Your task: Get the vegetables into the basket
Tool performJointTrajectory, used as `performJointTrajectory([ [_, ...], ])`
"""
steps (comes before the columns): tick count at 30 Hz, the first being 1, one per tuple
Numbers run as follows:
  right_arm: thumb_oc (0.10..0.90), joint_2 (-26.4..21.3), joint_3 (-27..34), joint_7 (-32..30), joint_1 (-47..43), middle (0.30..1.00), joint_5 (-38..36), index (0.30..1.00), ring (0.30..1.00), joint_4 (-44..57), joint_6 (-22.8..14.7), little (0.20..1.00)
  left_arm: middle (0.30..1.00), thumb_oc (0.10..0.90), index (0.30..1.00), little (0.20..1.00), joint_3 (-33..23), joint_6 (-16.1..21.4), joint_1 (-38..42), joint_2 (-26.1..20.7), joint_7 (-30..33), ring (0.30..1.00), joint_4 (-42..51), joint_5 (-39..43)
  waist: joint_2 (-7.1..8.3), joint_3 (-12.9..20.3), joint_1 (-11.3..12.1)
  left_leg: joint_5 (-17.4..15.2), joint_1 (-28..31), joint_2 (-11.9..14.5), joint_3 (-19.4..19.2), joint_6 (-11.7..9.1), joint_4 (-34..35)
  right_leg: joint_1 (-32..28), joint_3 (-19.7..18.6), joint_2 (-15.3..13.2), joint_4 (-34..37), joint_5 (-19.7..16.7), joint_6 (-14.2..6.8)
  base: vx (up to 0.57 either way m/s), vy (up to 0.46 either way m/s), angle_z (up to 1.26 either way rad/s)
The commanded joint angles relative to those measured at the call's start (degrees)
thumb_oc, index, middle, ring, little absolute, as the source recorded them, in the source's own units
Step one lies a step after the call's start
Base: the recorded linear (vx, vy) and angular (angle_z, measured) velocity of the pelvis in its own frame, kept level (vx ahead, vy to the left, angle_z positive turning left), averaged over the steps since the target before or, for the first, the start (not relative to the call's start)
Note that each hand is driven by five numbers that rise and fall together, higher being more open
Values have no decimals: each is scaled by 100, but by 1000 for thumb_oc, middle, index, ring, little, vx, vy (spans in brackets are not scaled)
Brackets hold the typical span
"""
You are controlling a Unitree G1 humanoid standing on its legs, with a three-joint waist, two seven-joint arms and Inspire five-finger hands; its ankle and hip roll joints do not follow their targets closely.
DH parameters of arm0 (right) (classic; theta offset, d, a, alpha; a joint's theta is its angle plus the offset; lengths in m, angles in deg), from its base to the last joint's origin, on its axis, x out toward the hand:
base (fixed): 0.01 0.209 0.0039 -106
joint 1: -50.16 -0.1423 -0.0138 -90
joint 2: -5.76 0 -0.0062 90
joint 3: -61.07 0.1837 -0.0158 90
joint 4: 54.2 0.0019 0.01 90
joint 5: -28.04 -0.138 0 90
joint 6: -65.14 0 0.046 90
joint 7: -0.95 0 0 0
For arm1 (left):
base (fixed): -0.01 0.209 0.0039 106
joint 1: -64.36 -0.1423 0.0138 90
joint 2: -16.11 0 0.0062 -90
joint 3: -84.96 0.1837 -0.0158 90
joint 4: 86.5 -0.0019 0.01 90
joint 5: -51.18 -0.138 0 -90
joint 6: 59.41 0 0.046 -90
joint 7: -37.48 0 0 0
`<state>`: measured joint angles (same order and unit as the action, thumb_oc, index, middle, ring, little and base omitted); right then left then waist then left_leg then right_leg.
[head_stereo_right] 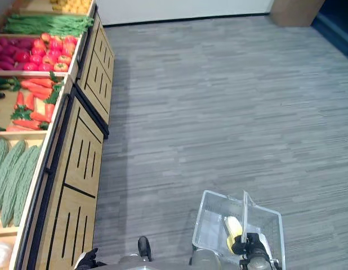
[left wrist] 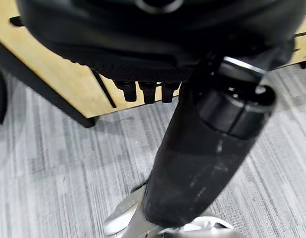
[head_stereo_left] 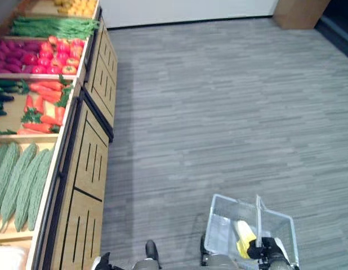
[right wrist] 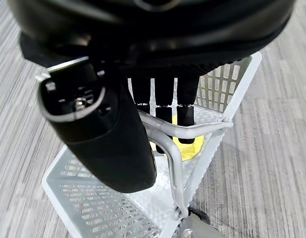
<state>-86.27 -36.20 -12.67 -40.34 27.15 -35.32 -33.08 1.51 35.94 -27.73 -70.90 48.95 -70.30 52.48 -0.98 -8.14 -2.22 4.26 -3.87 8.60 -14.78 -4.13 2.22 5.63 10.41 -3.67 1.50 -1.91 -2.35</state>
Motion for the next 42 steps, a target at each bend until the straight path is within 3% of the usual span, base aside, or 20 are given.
performJointTrajectory([
  [1,400,-164,-222,-73,9,300,-27,300,300,53,-140,300,1000,900,1000,1000,-36,96,221,124,118,1000,181,256,259,-171,64,91,-29,285,633,-309,-693,-183,-115,-134,-413,277,-262,39,-210,15],
  [2,400,-253,-269,-52,25,300,14,300,300,146,-150,300,1000,900,1000,1000,-19,110,252,146,111,1000,256,337,305,-264,87,151,-338,227,771,-337,-1329,-272,-63,-120,-391,323,-177,39,-181,12],
  [3,400,-253,-268,-52,24,300,14,300,300,146,-149,300,1000,900,1000,1000,-19,110,252,146,111,1000,257,337,298,-260,72,135,-367,232,792,-339,-1365,-269,-46,-116,-391,324,-175,72,-164,31],
  [4,400,-356,-301,-63,-23,300,75,300,300,144,-138,300,1000,900,1000,1000,-7,157,327,169,120,1000,295,492,347,-381,207,156,-685,-157,1311,-302,-1590,-371,-63,-131,-379,374,-143,93,-72,22],
  [5,400,-391,-261,-106,-73,300,61,300,300,108,-142,300,1000,900,1000,1000,0,170,363,174,127,1000,313,569,361,-385,270,61,-890,-346,1466,-236,-1377,-418,-69,-124,-351,400,-155,144,-72,24],
  [6,400,-392,-252,-117,-73,300,62,300,300,101,-147,300,1000,900,1000,1000,4,165,361,171,108,1000,302,572,385,-379,259,1,-952,-362,1453,-193,-1244,-478,-57,-125,-339,440,-172,255,22,11],
  [9,400,-428,-289,-129,-84,300,97,300,300,82,-142,300,1000,900,1000,1000,67,190,335,155,163,1000,300,525,332,-286,439,724,-1307,-73,1568,-271,-138,-825,-223,3,-338,718,-222,382,139,1],
  [11,400,-398,-292,-107,-103,300,83,300,300,39,-138,300,1000,900,1000,1000,69,195,350,137,160,1000,285,498,341,-248,477,809,-1277,-44,1483,-291,-50,-997,-329,-1,-354,825,-270,340,185,-18],
  [13,400,-284,-277,-47,-54,300,80,300,300,-15,-113,300,1000,900,1000,1000,60,190,313,88,145,1000,289,451,449,-79,508,655,-1260,-156,1347,-150,-243,-1125,-432,-185,-418,924,-380,404,352,-73],
  [14,400,-184,-209,-36,-8,300,5,300,300,18,-119,300,1000,900,1000,1000,93,192,345,0,145,1000,248,290,589,18,476,428,-1311,-340,1153,19,-514,-1102,-524,-423,-557,790,-527,387,383,-84],
  [19,400,-96,-270,28,-45,300,-14,300,300,163,-113,300,1000,900,1000,1000,172,202,379,-103,132,1000,332,189,775,100,505,82,-1354,-585,977,204,-760,-937,-669,-676,-716,266,-716,203,239,-12],
  [22,400,-44,-293,32,-154,300,-38,300,300,218,-120,300,1000,900,1000,1000,180,214,448,-135,147,1000,298,127,876,93,542,-119,-1268,-745,854,349,-740,-746,-676,-850,-1001,-303,-842,138,212,-15],
  [23,400,-35,-322,27,-245,300,-51,300,300,289,-131,300,1000,900,1000,1000,168,203,463,-147,156,1000,299,154,833,40,566,-152,-1145,-773,791,432,-654,-468,-569,-901,-1509,-682,-892,150,279,-25],
  [27,400,10,-333,47,-304,300,-100,300,300,323,-140,300,1000,900,1000,1000,202,190,475,-160,108,1000,329,129,692,-55,536,-328,-657,-843,716,547,-439,-95,-285,-924,-2218,-847,-836,231,258,-13],
  [28,400,33,-367,73,-298,300,-102,300,300,341,-162,300,1000,900,1000,1000,199,174,504,-164,90,1000,253,111,563,-181,399,-397,-284,-815,754,537,-264,466,-102,-757,-2058,-463,-674,229,107,-19],
  [31,400,25,-368,73,-287,300,-134,300,300,369,-177,300,1000,900,1000,1000,195,178,517,-149,75,1000,189,114,544,-280,314,-500,-43,-821,799,496,-211,659,-9,-714,-1633,-330,-649,270,12,-9],
  [34,400,-3,-359,80,-283,300,-115,300,300,533,-154,300,1000,900,1000,1000,160,195,599,-102,55,1000,100,75,604,-396,-12,-927,521,-918,1138,365,-287,1113,-500,-730,-220,-928,-910,535,-198,53],
  [37,400,-57,-305,120,-213,300,-97,300,300,399,-140,300,1000,900,1000,1000,110,155,466,4,22,1000,62,78,587,-247,-4,-1119,790,-811,1368,234,-508,940,-423,-616,-342,-916,-792,393,-291,104],
  [38,400,-106,-290,141,-216,300,-104,300,300,325,-146,300,1000,900,1000,1000,99,146,407,19,14,1000,32,85,523,-170,4,-1015,821,-658,1470,115,-574,873,-325,-492,-445,-761,-686,289,-293,75],
  [42,400,-184,-265,138,-183,300,-141,300,300,359,-193,300,1000,900,1000,1000,57,142,400,28,26,1000,16,155,444,-95,-11,-826,846,-432,1631,-21,-632,851,-210,-323,-612,-510,-526,193,-231,15],
])
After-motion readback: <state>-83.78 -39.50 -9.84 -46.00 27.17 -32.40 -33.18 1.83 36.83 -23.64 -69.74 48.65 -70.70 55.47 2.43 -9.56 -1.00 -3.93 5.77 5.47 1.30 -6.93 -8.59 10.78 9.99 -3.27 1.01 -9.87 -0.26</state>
